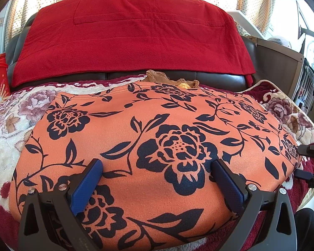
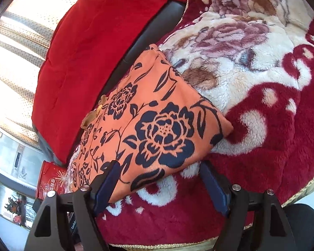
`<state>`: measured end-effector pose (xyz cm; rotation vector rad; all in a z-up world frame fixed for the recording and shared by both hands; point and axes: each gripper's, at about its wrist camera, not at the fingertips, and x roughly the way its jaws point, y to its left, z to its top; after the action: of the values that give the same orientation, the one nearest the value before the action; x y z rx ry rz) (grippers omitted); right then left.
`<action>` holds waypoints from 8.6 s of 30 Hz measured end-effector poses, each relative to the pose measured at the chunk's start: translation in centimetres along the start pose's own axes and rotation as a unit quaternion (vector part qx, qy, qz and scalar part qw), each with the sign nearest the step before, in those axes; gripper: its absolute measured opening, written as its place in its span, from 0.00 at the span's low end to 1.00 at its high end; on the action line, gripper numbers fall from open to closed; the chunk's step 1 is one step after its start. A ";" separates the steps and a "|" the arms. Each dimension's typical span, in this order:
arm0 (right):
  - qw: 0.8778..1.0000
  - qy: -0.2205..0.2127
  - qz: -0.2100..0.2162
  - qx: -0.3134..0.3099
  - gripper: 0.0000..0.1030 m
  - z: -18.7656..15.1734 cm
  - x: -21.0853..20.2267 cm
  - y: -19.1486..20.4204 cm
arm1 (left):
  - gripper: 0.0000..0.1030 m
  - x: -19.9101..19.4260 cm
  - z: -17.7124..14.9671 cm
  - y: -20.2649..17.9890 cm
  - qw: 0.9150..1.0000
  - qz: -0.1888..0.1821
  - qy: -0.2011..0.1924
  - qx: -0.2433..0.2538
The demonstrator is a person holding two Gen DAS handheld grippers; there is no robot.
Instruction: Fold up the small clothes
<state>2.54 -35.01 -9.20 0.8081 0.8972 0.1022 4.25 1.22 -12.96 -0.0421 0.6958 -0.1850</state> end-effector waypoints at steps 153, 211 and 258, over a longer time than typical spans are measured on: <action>0.964 0.073 0.099 -0.236 0.64 -10.0 3.3 14.9 | 0.15 -7.1 2.7 14.3 0.972 0.008 0.073 -0.224; 0.965 0.100 0.097 -0.222 0.64 -9.4 6.4 12.6 | 0.20 4.0 9.7 18.3 0.968 -0.030 0.148 -0.201; 0.968 0.163 0.105 -0.159 0.74 -5.4 11.0 17.4 | 0.73 -1.2 4.7 10.8 0.990 0.075 0.040 -0.111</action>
<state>9.78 -15.17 -6.76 0.5913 1.0671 0.5646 8.03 11.95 -9.72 -0.1967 0.7942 0.0357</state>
